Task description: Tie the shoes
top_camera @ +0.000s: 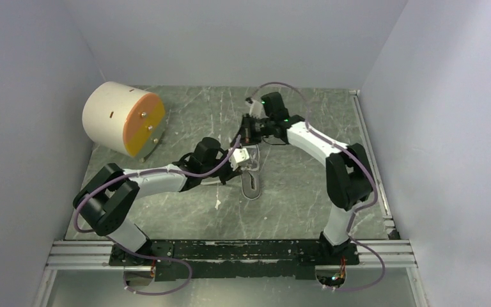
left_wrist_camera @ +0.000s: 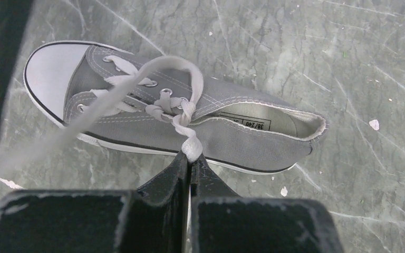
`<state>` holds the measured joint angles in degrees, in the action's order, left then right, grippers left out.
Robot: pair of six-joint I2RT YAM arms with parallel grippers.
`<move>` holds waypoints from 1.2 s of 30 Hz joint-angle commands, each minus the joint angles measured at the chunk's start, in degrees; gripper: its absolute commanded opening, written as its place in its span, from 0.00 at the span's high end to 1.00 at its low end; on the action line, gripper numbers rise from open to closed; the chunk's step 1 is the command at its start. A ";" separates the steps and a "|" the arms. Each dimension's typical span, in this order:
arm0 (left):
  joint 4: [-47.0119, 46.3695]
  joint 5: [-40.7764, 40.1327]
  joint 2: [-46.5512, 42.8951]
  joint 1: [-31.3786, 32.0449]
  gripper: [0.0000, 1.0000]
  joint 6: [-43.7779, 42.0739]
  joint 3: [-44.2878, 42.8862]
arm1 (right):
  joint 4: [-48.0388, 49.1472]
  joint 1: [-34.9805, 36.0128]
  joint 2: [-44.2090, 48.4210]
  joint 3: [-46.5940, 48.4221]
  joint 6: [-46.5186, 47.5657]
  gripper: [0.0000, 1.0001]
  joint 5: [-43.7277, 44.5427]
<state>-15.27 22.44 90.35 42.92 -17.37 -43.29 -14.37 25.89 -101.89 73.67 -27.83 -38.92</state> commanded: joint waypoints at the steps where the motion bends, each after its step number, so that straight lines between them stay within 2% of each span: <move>1: -5.87 3.55 -1.88 0.33 0.95 -2.10 1.54 | -3.39 4.88 -5.63 8.22 1.54 1.00 -8.26; 5: -5.90 3.84 -2.43 0.36 0.95 -3.82 2.06 | -5.89 7.36 -10.38 10.14 -0.29 1.00 -11.84; 10: -5.56 5.17 -3.24 0.41 0.95 -6.24 3.13 | -15.52 11.48 -16.64 14.72 3.87 1.00 -12.86; 15: -6.45 5.68 -2.50 0.41 0.95 -6.89 3.66 | -20.95 13.70 -20.48 17.51 6.55 1.00 -14.57; 17: -6.97 5.87 -2.04 0.39 0.95 -6.63 3.65 | -20.20 13.79 -20.45 16.68 6.04 1.00 -14.91; 19: -7.51 5.82 -1.64 0.41 0.95 -5.95 3.52 | -20.37 13.68 -20.30 16.36 5.60 0.91 -14.09; 23: -7.76 5.49 -0.86 0.40 0.95 -2.94 2.59 | -18.92 12.39 -17.65 15.65 4.21 0.54 -11.99; 26: -7.68 5.45 -0.29 0.37 0.95 0.04 1.87 | -15.50 8.34 -13.60 13.02 1.87 0.36 -11.11; 29: -5.75 5.55 1.71 0.23 0.95 2.97 -0.56 | -16.38 2.97 -9.52 12.29 3.07 0.31 -8.71; 31: 1.04 6.09 4.28 0.03 0.95 2.96 -4.75 | -16.99 -1.28 -5.54 9.72 4.77 0.30 -5.44; 34: 7.89 8.11 7.83 -0.53 0.95 4.58 -9.17 | -14.11 -5.85 2.25 1.77 9.54 0.29 2.02; 36: 8.93 10.38 9.01 -1.01 0.95 6.10 -10.41 | -10.87 -5.39 9.95 -4.08 15.30 0.29 6.87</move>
<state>-12.75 28.12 97.10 42.92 -14.41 -50.30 -28.69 21.32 -102.37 78.22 -21.30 -41.63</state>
